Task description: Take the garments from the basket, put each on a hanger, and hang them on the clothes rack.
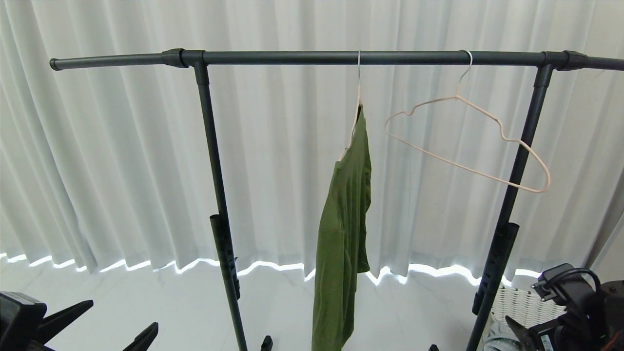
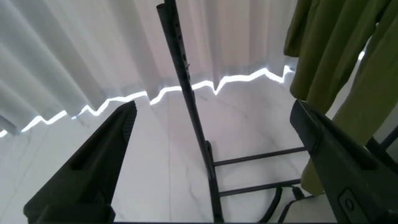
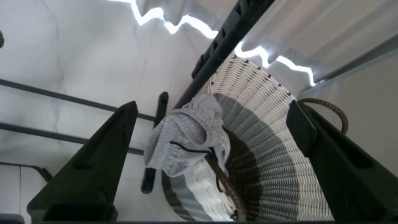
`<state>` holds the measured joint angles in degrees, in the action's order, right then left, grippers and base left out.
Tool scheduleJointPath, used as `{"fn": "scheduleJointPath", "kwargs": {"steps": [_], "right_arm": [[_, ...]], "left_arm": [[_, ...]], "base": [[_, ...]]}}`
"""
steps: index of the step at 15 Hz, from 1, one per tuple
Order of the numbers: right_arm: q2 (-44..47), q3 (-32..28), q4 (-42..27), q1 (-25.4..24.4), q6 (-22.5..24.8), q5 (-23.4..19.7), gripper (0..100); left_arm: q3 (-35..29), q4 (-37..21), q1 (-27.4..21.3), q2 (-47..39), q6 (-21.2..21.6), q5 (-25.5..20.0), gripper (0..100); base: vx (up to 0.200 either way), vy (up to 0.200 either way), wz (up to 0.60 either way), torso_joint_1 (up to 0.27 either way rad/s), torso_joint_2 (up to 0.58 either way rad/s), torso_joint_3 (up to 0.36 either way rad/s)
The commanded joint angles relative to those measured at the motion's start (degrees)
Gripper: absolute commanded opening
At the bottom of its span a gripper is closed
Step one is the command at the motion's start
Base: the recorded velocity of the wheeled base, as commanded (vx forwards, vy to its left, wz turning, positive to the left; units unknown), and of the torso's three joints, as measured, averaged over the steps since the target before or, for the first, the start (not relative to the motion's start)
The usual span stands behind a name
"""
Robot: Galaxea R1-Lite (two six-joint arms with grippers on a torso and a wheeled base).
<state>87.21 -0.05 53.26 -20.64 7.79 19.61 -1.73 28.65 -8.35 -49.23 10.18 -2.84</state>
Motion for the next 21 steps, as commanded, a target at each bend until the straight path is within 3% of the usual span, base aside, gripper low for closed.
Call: {"fn": "scheduleJointPath", "kwargs": {"steps": [1,9,15,21], "right_arm": [[0.2,0.0,-0.1,0.0,-0.1,0.0,100],[0.1,0.0,-0.2,0.0,-0.1,0.0,100],[0.2,0.0,-0.2,0.0,-0.1,0.0,100],[4.5,0.0,-0.4,0.0,-0.5,-0.1,100]], "left_arm": [[0.3,0.0,0.0,-0.1,0.5,0.0,100],[0.6,0.0,0.0,-0.1,0.8,0.0,100],[0.6,0.0,0.0,0.0,0.8,0.0,100],[0.5,0.0,0.0,0.2,0.7,-0.1,100]], "base": [[0.0,0.0,0.0,0.0,0.0,0.0],[0.0,0.0,0.0,0.0,0.0,0.0],[0.0,-0.2,0.0,0.001,0.0,-0.001],[0.0,0.0,0.0,0.0,0.0,0.0]]}}
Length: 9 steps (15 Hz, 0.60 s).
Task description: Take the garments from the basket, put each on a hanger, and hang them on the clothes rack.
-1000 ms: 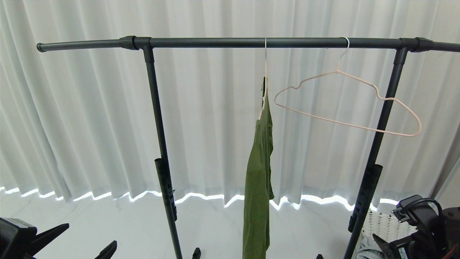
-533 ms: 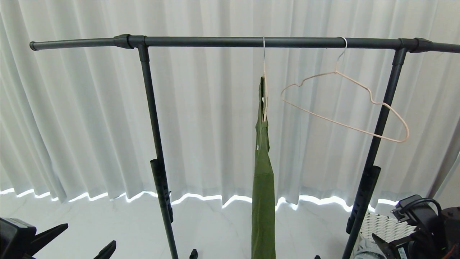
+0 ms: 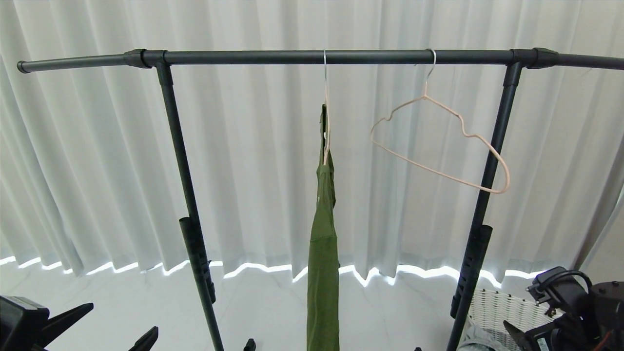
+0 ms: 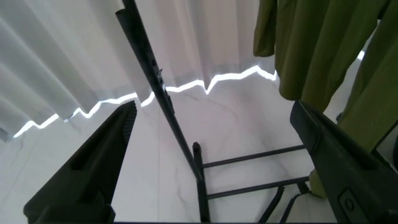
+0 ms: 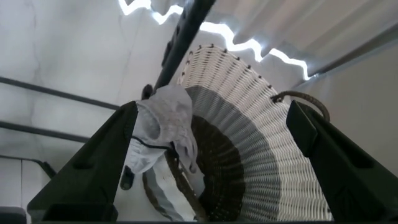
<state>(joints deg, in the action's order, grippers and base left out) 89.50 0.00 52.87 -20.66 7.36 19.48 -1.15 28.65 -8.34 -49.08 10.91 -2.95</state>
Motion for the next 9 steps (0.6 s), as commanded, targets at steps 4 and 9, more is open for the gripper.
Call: {"fn": "scheduleJointPath", "kwargs": {"steps": [4,9], "right_arm": [[11.0,0.0,0.1,-1.7,0.2,0.0,100],[25.5,0.0,1.2,-4.6,0.6,0.5,100]], "left_arm": [[-0.5,0.0,0.0,0.0,0.0,0.0,100],[-0.5,0.1,0.1,2.7,-0.1,0.0,100]], "base": [[0.0,0.0,0.0,0.0,0.0,0.0],[0.0,0.0,0.0,0.0,0.0,0.0]]}}
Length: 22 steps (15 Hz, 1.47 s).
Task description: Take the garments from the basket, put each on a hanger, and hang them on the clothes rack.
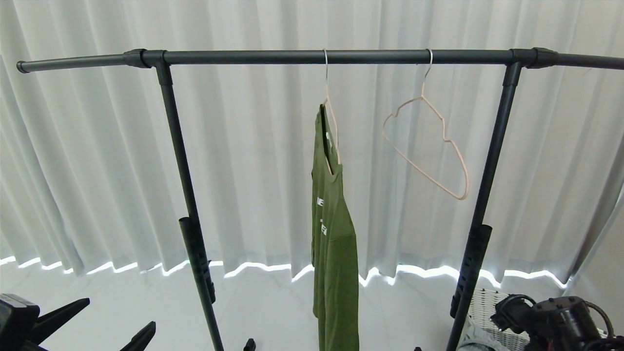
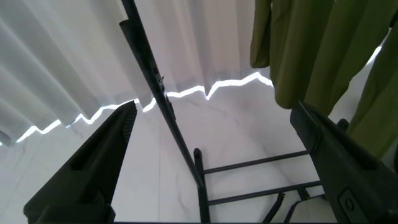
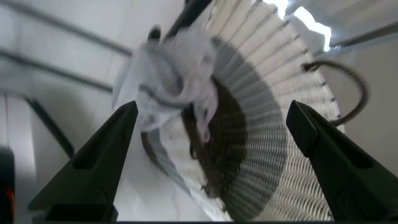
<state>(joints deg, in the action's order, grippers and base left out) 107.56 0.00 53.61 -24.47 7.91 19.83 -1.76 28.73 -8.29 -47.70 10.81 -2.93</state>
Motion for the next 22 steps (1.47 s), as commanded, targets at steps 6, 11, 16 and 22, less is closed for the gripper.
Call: {"fn": "scheduleJointPath", "kwargs": {"steps": [6,11,16,22], "right_arm": [[24.2,0.0,18.7,3.7,0.0,4.7,100],[25.6,0.0,21.8,8.0,0.1,3.0,100],[27.0,-0.7,22.9,10.2,-0.3,2.8,100],[27.4,-0.8,29.3,11.3,-0.3,-2.8,100]], "left_arm": [[-0.2,0.0,0.0,1.3,0.0,-0.1,100],[-0.1,0.0,0.0,1.2,0.0,-0.1,100],[-0.1,0.0,0.0,1.1,0.0,-0.1,100],[-0.1,0.0,0.0,1.1,0.0,-0.1,100]], "base": [[0.0,0.0,0.0,0.0,0.0,0.0],[0.0,0.0,0.0,0.0,0.0,0.0],[0.0,0.0,0.0,0.0,0.0,0.0],[0.0,0.0,0.0,0.0,0.0,0.0]]}}
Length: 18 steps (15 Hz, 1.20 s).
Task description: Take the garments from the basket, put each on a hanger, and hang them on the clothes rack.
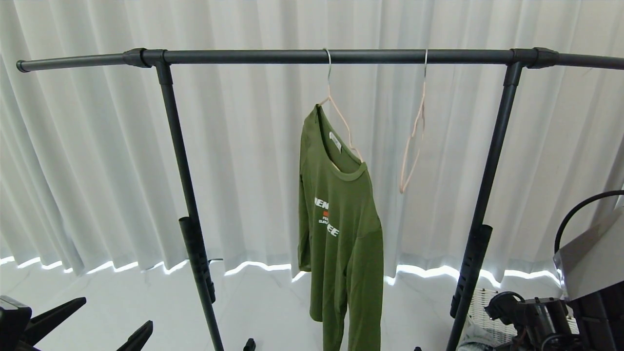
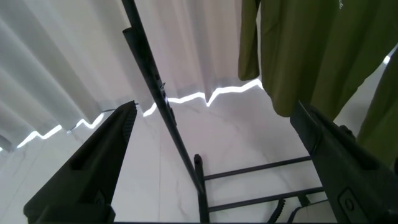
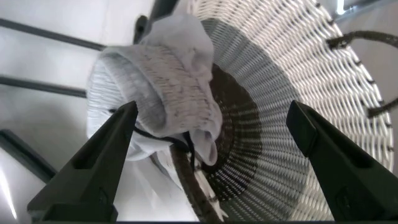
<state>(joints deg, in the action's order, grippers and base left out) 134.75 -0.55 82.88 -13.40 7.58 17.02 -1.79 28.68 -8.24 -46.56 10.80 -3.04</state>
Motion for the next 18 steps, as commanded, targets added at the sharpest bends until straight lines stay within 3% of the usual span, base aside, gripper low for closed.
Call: {"fn": "scheduleJointPath", "kwargs": {"steps": [1,8,9,16,18], "right_arm": [[0.5,-0.3,0.0,0.7,0.2,0.2,100],[2.0,-1.5,0.6,3.0,0.9,0.2,100],[2.0,-1.5,0.6,3.0,1.1,0.2,0],[2.2,-1.1,0.6,2.9,1.5,-0.4,0],[2.0,-0.5,3.6,2.6,0.3,-0.6,0]], "left_arm": [[0.0,0.1,-0.1,0.0,0.0,0.0,100],[0.0,0.1,0.0,0.1,0.0,0.0,100],[-0.1,0.1,0.0,0.1,0.0,0.0,100],[-0.1,0.1,0.0,0.2,0.0,0.0,100],[-0.1,0.1,0.0,0.2,0.0,0.0,100]], "base": [[0.0,0.0,0.0,0.0,0.0,0.0],[0.0,0.0,0.0,0.0,0.0,0.0],[0.0,0.0,0.0,0.0,0.0,0.0],[0.0,0.0,0.0,0.0,0.0,0.0],[0.0,0.0,0.0,0.0,0.0,0.0]]}}
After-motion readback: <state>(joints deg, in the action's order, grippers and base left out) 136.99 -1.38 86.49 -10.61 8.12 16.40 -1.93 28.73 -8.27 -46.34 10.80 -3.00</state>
